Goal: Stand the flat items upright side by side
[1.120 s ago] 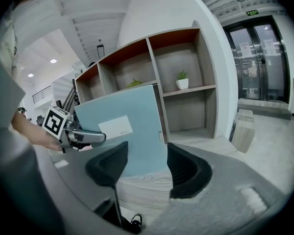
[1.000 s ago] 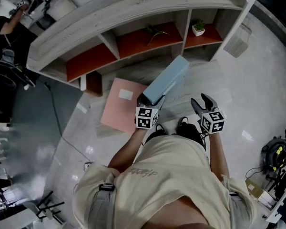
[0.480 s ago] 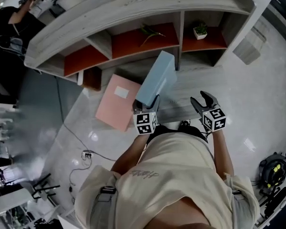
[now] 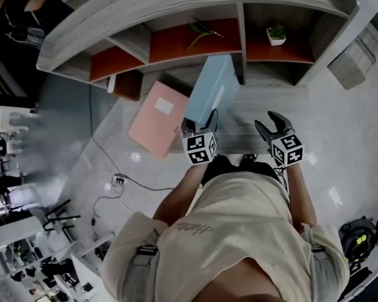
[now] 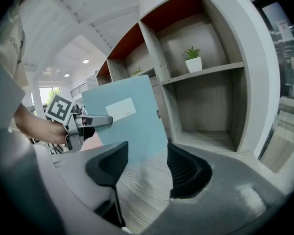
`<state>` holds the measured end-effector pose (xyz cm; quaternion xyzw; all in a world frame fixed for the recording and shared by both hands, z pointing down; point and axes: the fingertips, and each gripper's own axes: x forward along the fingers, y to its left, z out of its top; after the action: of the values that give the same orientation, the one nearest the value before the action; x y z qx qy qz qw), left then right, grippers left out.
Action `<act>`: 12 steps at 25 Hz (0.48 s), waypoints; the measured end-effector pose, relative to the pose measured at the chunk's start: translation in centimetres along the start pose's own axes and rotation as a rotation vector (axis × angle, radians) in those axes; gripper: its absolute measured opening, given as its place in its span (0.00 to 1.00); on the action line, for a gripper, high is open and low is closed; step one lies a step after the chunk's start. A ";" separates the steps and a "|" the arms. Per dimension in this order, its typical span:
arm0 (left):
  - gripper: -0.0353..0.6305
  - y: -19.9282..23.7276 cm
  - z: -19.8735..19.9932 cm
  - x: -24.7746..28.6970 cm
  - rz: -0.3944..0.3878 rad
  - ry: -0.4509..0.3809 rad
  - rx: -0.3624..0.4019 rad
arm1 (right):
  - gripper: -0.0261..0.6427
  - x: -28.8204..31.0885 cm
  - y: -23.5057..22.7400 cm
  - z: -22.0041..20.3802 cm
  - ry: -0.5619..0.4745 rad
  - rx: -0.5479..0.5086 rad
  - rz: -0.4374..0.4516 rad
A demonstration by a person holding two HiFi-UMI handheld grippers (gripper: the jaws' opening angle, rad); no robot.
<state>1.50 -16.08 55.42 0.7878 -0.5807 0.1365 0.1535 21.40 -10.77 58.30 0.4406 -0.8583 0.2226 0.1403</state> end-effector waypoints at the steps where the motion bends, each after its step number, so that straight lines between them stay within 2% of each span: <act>1: 0.59 -0.1 0.2 0.3 0.011 0.002 -0.005 | 0.41 0.1 0.1 -0.1 -0.002 0.013 0.011; 5: 0.59 -0.7 0.7 1.3 0.059 -0.008 -0.027 | 0.40 0.2 0.4 -1.0 0.011 0.022 0.050; 12: 0.59 -2.5 1.6 3.5 0.046 0.023 -0.049 | 0.40 0.0 -1.1 -1.5 0.036 -0.001 0.045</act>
<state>4.97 -19.02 55.15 0.7685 -0.6002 0.1347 0.1762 22.37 -10.55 59.87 0.4171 -0.8654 0.2331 0.1510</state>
